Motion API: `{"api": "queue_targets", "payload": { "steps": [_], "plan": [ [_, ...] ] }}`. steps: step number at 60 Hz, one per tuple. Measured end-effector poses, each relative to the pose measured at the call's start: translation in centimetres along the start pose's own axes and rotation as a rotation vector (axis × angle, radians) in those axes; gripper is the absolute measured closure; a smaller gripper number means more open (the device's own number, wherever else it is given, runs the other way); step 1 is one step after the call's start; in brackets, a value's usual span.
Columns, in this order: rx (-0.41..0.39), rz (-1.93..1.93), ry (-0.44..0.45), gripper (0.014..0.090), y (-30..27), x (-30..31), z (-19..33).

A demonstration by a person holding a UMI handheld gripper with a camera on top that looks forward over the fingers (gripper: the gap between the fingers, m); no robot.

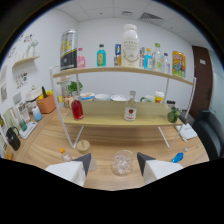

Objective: Make me a cup of Mount Fuji.

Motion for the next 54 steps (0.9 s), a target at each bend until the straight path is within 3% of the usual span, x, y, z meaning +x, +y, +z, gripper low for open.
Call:
{"api": "queue_targets", "payload": {
  "steps": [10,21,30,38,43,50,54],
  "plan": [
    [0.017,-0.034,0.053,0.0183,-8.9,2.6,-3.4],
    [0.11,0.009,0.01,0.0178,-19.4,2.7,-4.8],
    [0.259,0.021,-0.002,0.0179,-26.6,3.6,-3.1],
    [0.308,0.011,0.014,0.0195,-28.4,4.4,0.9],
    [0.313,0.015,0.012,0.0243,-28.6,4.5,3.4],
    [0.296,0.031,0.002,0.038,-27.8,4.5,6.3],
    [0.313,0.047,0.017,0.0538,-28.0,5.2,6.8]
  ]
}}
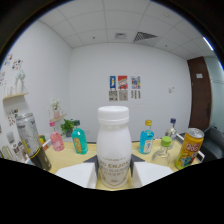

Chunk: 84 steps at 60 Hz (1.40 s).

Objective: Make me a cup of Mount Fuji.

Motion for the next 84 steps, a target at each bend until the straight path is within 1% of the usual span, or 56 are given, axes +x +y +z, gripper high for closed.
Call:
{"api": "queue_targets", "payload": {
  "steps": [5,13,21,25,32,35,41,46,49,57,61,65,74,84],
  "plan": [
    [0.002,0.01,0.008,0.0545,0.0,0.0,0.0],
    [-0.009,0.027,-0.026,0.056,-0.3,-0.4,-0.6],
    [0.083,0.022,-0.059,0.0564,-3.6,-0.7,-3.6],
    [0.13,0.03,-0.082,0.0564,-4.8,-0.5,-6.0],
    [0.153,0.025,-0.112,0.0566,-2.9,0.6,-9.2],
    [0.132,0.011,-0.106,0.0566,-0.4,1.6,-9.8],
    [0.048,0.043,-0.101,0.0567,6.8,3.6,-10.3],
    [-0.028,0.096,-0.079,0.0567,13.4,5.3,-10.3],
    [-0.048,0.117,-0.069,0.0567,16.4,6.1,-10.3],
    [-0.146,0.124,-0.026,0.0567,23.6,8.1,-9.7],
    [-0.178,0.072,-0.003,0.0568,25.7,8.9,-9.3],
    [-0.207,-0.066,0.014,0.0566,27.2,9.6,-8.7],
    [-0.249,-0.51,0.031,0.0568,28.6,10.9,-7.5],
    [-0.28,-1.005,0.02,0.0569,29.0,11.7,-6.8]
  ]
}}
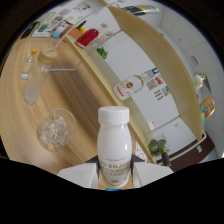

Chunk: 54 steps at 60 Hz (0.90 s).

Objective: Make me a cup of Mount Fuji.

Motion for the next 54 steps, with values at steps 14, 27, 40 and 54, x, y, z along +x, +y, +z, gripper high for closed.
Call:
{"api": "queue_targets", "payload": {
  "steps": [14,27,40,54],
  "plan": [
    [-0.077,-0.526,0.06,0.0569,0.3,1.2,0.4],
    [-0.134,-0.795,0.07,0.057,0.1,1.4,0.8],
    [-0.14,-0.871,0.078,0.0569,-0.4,1.5,0.7],
    [-0.067,-0.628,0.046,0.0568,-1.5,1.8,-0.3]
  ]
}}
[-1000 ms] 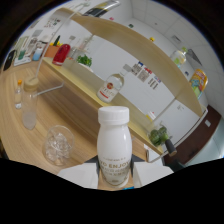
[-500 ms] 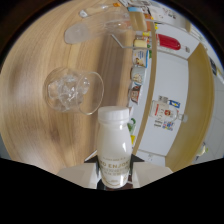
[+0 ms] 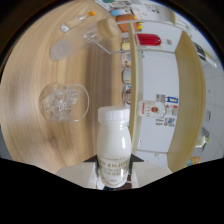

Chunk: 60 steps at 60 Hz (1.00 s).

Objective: Make me a cup of Mount Fuji.

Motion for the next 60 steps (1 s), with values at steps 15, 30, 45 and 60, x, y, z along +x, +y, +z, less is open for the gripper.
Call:
{"api": "queue_targets", "payload": {
  "steps": [15,30,45,60],
  "plan": [
    [0.279,0.897,-0.066,0.0559,-2.2,2.7,-2.5],
    [0.291,1.434,-0.191,0.0561,-1.5,-1.7,0.7],
    [0.294,1.531,-0.289,0.056,-1.6,-6.2,3.6],
    [0.296,1.515,-0.358,0.0543,-1.0,-8.0,3.6]
  ]
}}
